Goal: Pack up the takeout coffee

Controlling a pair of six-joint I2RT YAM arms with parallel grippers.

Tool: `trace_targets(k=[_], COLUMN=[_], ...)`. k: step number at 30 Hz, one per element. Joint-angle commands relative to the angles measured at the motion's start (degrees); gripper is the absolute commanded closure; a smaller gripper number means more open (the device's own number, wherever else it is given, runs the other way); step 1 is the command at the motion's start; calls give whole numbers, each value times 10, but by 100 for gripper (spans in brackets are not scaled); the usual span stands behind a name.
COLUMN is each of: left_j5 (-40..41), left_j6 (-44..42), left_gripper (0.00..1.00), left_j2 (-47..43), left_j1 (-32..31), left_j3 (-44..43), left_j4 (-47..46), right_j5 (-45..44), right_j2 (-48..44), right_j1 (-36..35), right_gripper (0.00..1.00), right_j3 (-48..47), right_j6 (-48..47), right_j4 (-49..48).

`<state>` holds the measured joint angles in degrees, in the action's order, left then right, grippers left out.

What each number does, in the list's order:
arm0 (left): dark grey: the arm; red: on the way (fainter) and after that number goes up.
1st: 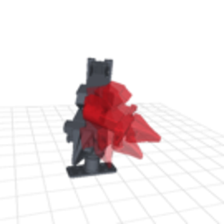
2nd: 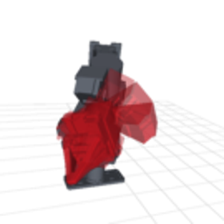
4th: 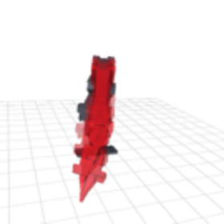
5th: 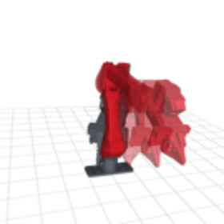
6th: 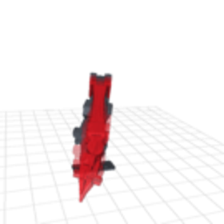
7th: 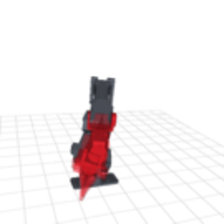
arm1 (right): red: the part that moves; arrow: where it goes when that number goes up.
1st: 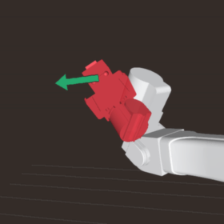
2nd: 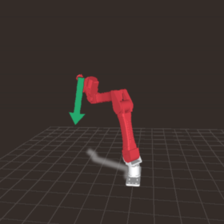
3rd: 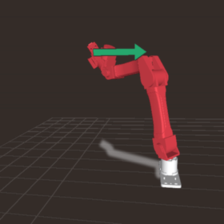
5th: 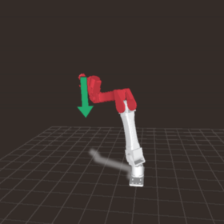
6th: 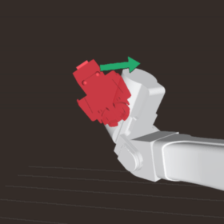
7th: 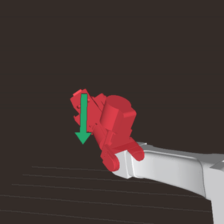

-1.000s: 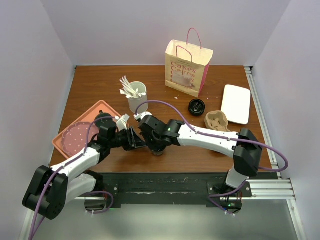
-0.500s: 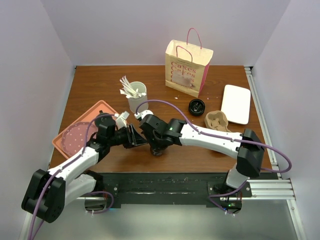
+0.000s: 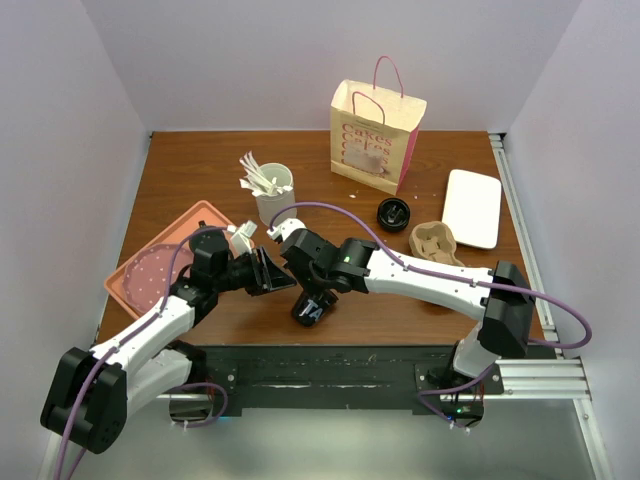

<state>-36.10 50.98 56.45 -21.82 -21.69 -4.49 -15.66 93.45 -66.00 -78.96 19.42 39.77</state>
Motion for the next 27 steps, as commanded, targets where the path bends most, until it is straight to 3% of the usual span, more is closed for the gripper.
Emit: trace_targets(k=[1, 4, 8, 10, 14, 18, 27], left_j5=[1, 11, -8, -14, -32, -25, -35], left_j6=[-4, -17, -55, -70, -70, -69, -67], left_gripper=[55, 55, 52, 50, 48, 47, 48], left_j2=[-10, -12, -17, -17, -19, 9, 82], left_j1=[2, 2, 1, -2, -27, -84, -131], left_j3=[-23, -27, -26, -22, -9, -21, -37], left_j4=[14, 39, 68, 80, 68, 58, 18], right_j5=[-19, -50, -21, 41, 170, 240, 326], right_j2=[-30, -37, -63, -71, -92, -96, -98], right_j1=[-4, -3, 22, 57, 127, 159, 186], right_gripper=[100, 100, 82, 71, 62, 60, 64], right_j3=[7, 12, 35, 50, 93, 131, 189], right_j6=[-11, 11, 20, 24, 24, 11, 8], right_j4=[-2, 19, 8, 1, -27, -42, -85])
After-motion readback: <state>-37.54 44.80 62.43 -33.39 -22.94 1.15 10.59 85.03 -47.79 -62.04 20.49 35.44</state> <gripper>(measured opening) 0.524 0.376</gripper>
